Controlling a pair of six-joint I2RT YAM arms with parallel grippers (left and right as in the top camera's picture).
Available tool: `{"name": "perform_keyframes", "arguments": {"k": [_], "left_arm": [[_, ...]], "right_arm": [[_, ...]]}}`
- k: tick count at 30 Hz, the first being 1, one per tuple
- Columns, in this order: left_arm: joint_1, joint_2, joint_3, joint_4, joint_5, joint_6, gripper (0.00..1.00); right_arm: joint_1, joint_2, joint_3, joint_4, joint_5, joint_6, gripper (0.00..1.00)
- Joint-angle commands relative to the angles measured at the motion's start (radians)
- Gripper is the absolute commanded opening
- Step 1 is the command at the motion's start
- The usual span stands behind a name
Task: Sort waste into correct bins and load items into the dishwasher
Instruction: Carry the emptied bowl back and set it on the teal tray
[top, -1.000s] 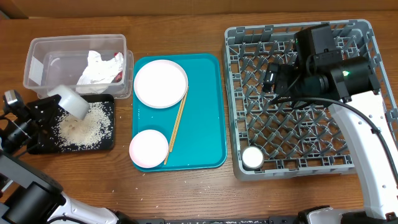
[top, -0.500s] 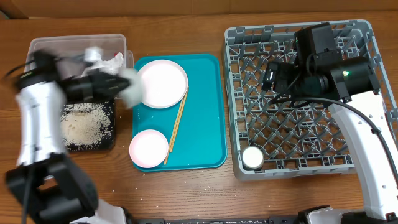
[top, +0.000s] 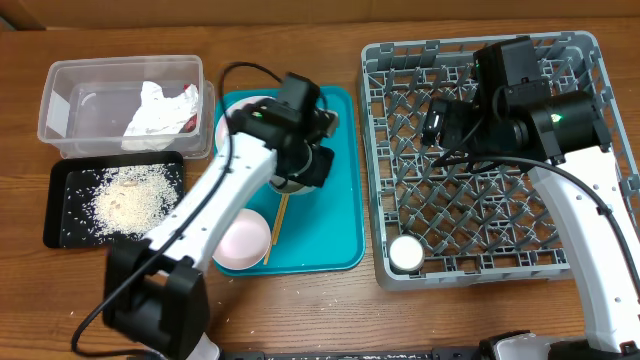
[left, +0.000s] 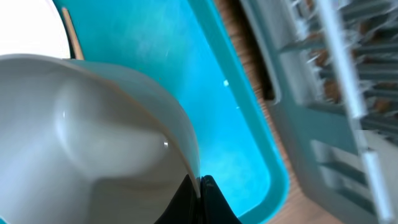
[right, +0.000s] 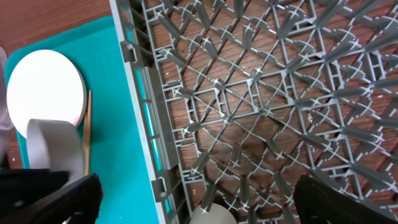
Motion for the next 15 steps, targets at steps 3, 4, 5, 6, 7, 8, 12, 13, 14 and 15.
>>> {"name": "perform_keyframes", "arguments": {"k": [3,4,5,6,7,8,12,13,14,15], "left_arm": [[-0.078,0.101,0.006,-0.019,-0.092,-0.021,0.04],[-0.089,0.115,0.006,-0.021,-0.087,-0.021,0.04],[-0.099,0.127,0.006,-0.021,-0.086,-0.021,0.04],[-0.109,0.138,0.006,-0.022,-0.086,-0.021,0.04],[-0.120,0.148,0.006,-0.022,-0.085,-0.021,0.04],[-0.124,0.150,0.006,-0.021,-0.085,-0.021,0.04],[-0.128,0.149,0.006,-0.021,-0.082,-0.021,0.04],[-0.127,0.149,0.006,-0.023,-0.082,-0.021,0.04],[-0.126,0.149,0.006,-0.023,-0.081,-0.021,0.05],[-0.126,0.149,0.006,-0.023,-0.082,-0.021,0.09]], "right_arm": [[-0.002,-0.010,0.020,0.011,0.000,-0.004,1.00],[-0.002,-0.010,0.020,0.011,0.000,-0.004,1.00],[-0.002,-0.010,0.020,0.011,0.000,-0.004,1.00],[-0.002,-0.010,0.020,0.011,0.000,-0.004,1.00],[-0.002,-0.010,0.020,0.011,0.000,-0.004,1.00],[-0.002,-0.010,0.020,0.011,0.000,-0.004,1.00],[-0.002,-0.010,0.020,0.022,-0.001,-0.003,1.00],[-0.002,-0.010,0.020,0.025,-0.001,-0.003,1.00],[-0.002,-0.010,0.020,0.029,-0.001,-0.003,1.00],[-0.002,-0.010,0.020,0.033,-0.002,-0.001,1.00]]}}
